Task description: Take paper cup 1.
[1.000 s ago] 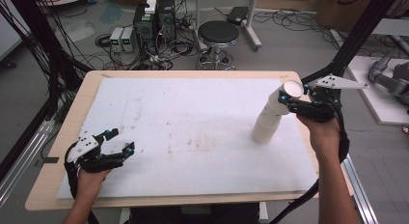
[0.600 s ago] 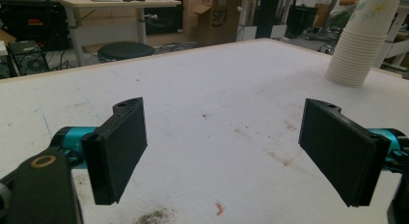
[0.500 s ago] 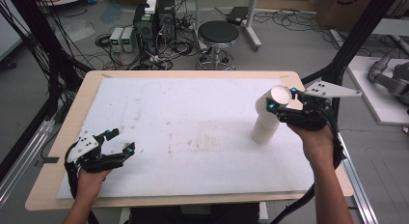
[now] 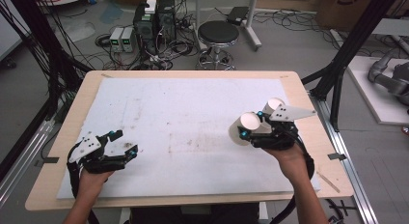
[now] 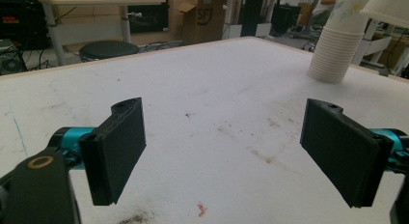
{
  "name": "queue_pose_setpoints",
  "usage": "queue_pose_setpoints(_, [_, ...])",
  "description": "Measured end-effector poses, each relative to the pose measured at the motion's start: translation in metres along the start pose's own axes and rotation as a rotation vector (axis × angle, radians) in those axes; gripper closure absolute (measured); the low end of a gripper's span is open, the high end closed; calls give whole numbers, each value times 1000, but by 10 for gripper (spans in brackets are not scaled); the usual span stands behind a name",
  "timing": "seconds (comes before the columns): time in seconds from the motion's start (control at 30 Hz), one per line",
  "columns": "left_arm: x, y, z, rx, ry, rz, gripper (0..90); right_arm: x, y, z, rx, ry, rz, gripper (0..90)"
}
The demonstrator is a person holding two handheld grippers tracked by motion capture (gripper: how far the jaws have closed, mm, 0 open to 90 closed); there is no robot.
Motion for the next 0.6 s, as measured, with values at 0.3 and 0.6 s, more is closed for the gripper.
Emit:
queue_pose_setpoints(0.3, [-1, 2, 0, 5, 7, 2, 163, 32, 21, 19, -44, -68, 28, 360])
queue_pose_setpoints(0.6, [2, 2, -4, 13, 28, 9, 165, 45, 26, 30, -55, -92, 20, 358])
Point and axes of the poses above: each handheld gripper's, and its own axes: x roughly forward along the jaws, y roughly out of its underside, z roughly to its left, the point moved 7 cm from there along x, roughly forward along the jaws, and after that the axes turned 7 degrees about y, right-handed, at the moved point
